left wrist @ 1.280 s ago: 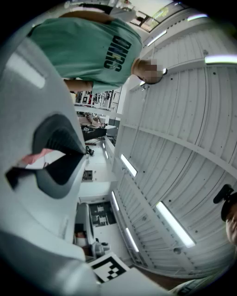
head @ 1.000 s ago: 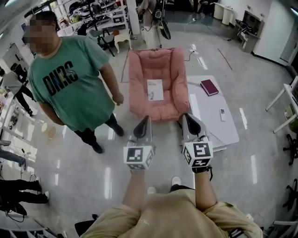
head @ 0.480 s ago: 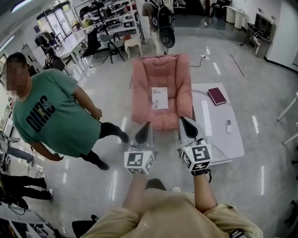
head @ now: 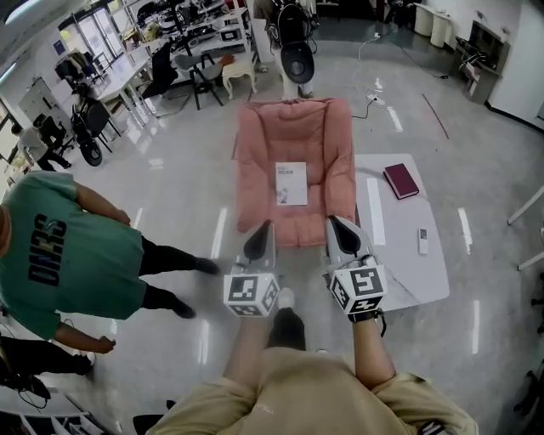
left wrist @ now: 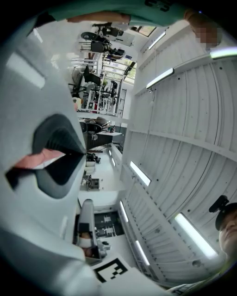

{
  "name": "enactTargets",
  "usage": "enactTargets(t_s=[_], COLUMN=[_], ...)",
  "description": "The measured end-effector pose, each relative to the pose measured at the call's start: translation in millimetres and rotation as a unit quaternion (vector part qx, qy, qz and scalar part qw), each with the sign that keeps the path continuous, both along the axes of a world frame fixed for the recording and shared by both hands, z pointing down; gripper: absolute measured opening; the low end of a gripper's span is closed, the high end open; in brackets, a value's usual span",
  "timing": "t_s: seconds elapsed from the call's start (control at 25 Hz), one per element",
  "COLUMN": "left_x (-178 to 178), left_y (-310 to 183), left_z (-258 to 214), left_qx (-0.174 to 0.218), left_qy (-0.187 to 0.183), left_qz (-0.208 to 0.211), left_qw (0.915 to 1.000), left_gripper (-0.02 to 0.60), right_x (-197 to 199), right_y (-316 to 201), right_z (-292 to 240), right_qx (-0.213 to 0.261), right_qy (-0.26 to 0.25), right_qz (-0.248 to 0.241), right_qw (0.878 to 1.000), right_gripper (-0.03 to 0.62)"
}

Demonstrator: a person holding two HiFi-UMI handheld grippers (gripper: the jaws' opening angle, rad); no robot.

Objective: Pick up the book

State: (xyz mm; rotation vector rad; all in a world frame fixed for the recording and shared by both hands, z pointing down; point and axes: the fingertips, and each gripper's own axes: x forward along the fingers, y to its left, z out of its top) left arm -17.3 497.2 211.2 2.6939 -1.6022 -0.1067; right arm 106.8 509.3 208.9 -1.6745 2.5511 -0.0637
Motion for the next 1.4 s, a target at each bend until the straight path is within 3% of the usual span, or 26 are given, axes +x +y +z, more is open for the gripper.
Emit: enactTargets(t_s=[0.48,0.8,1.16,1.4], left_x=[-73.2,-106.3,-82.7,-56.1], left_y=[-215.0,-287.2,-367.3,-427.9], left_z=[-26.0,21.0,103.2,185.1], left_qx=[-0.005,-0.041,-0.129,-0.211], left_qy=[0.03,0.055,0.02,0.0], left_qz=[0.005,0.026,0.055,0.042], left_qw=[0.9995,0.9973,0.9898,0.9767], left_gripper=[0.002,0.002,0.002,0.002], right_x=[-69.1,-121.8,-86.0,-62.9], right_y=[-193.1,-268.9,-352.9,-415.7], right_z=[-26.9,26.4,117.1,199.9], right_qx=[-0.02,-0.073,-0.16,-0.239], right_qy=[0.015,0.008,-0.001,0.01], right_qz=[0.006,-0.012,-0.007,-0.025], right_qw=[1.0,0.997,0.987,0.971], right_gripper=[0.003,0.003,0.003,0.003])
